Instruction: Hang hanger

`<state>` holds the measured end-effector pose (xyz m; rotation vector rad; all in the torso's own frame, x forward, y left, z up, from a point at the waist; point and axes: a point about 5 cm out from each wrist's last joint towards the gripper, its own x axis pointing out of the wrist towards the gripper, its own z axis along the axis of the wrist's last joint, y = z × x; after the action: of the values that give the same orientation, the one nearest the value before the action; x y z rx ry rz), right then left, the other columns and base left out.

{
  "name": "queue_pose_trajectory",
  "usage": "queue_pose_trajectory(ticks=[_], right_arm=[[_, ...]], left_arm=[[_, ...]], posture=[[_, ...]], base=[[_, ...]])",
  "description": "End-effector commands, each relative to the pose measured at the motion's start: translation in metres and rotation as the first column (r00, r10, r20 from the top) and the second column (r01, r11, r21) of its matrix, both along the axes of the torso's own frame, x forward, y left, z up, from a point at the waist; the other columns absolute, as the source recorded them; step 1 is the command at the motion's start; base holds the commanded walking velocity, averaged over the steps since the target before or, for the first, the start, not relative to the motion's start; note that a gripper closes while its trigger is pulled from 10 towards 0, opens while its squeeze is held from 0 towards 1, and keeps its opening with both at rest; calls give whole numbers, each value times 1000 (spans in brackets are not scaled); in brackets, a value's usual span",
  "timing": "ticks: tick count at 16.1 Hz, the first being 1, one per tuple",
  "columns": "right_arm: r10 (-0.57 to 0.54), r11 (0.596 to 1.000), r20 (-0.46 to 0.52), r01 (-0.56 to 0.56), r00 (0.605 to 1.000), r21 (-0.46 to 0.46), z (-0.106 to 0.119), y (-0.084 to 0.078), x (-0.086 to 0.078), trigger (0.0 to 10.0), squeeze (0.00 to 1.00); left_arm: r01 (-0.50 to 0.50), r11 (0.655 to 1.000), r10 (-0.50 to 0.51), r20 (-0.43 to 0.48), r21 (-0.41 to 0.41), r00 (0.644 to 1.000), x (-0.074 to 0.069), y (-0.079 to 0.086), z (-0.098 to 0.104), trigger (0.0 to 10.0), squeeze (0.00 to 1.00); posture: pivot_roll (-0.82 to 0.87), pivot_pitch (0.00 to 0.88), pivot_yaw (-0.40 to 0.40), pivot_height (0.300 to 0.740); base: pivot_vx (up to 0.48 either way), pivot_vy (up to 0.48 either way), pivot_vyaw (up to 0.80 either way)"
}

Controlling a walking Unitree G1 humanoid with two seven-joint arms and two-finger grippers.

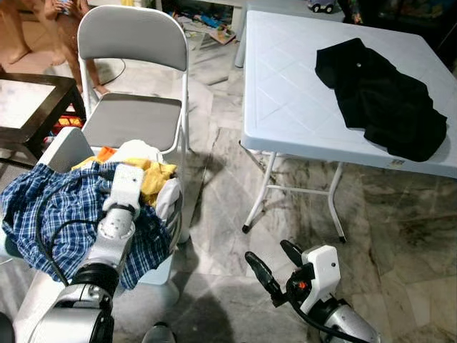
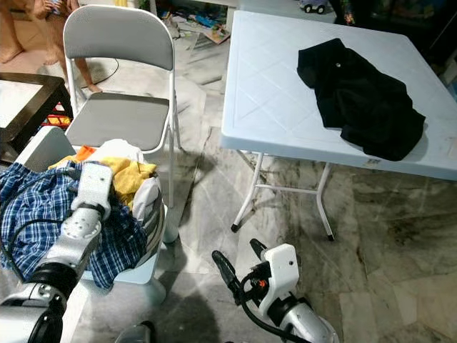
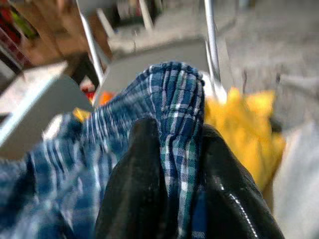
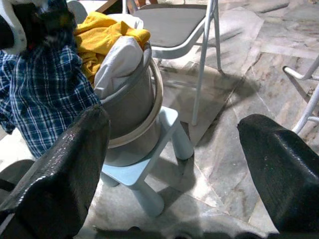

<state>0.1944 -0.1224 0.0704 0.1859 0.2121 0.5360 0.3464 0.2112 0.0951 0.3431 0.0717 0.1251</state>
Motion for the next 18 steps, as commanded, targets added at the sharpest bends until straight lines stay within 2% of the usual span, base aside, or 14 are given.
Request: queue_pose_trajectory(ticks=[1,4,5,6,7,8,9,10,11,13,14,16,17,18], right_arm=[[-22,1000,-18,21,1000,-20,-5,-6,0,10000,0],[-24,999,-5,24,1000,-29,-4,-5,7,10000,0],[-27,999,-2,27,1000,-31,-4,-6,8,10000,0],[-33,999,2,33,999,-35,-4,-8,10,10000,0],[-36,999,3,36,999,-37,-4,-8,10,10000,0],[-41,998,4,41,999,-38,-5,-9,11,10000,0],[-54,998,11,54,998,-38,-5,-9,14,10000,0],[-59,998,13,60,998,-36,-6,-9,15,10000,0],[-61,997,15,62,998,-35,-6,-8,17,10000,0],[-68,997,20,69,997,-34,-6,-8,19,10000,0],[-77,996,23,77,997,-35,-7,-8,20,10000,0],[-83,996,22,84,996,-35,-8,-8,19,10000,0],[-86,996,20,86,996,-36,-9,-8,18,10000,0],[-86,996,20,87,996,-37,-10,-8,18,10000,0]], left_arm=[[52,999,-51,70,-10,996,1,-8,11,0,0],[112,993,-105,188,-26,977,5,-22,32,0,0],[145,989,-138,228,-13,964,7,-26,42,0,0],[205,978,-208,302,44,930,11,-32,65,0,0],[219,974,-226,332,59,916,13,-34,74,0,0],[255,963,-271,389,91,881,16,-38,92,0,0],[299,941,-338,477,158,811,17,-44,122,0,0],[329,924,-382,531,196,757,18,-47,143,0,0],[379,893,-447,581,244,680,17,-51,164,0,0],[424,862,-501,591,278,632,18,-51,178,0,0],[523,799,-587,567,295,578,16,-54,183,0,0],[630,706,-692,503,324,518,15,-58,183,0,0],[765,594,-781,404,248,476,17,-63,176,0,0],[776,574,-796,400,261,454,17,-63,179,0,0]], posture=[[172,149,-130,740],[179,142,-134,740],[185,136,-135,740],[189,132,-135,740],[189,132,-135,740],[193,127,-134,740],[199,122,-133,740],[205,116,-130,740],[209,113,-129,740],[212,111,-125,740],[212,113,-124,740],[214,116,-125,740],[214,118,-127,740],[214,117,-127,740]], base=[[0,0,0],[0,0,0],[0,0,0],[0,0,0],[0,0,0],[0,0,0],[0,0,0],[0,0,0],[0,0,0],[0,0,0],[0,0,0],[0,0,0],[0,0,0],[0,0,0]])
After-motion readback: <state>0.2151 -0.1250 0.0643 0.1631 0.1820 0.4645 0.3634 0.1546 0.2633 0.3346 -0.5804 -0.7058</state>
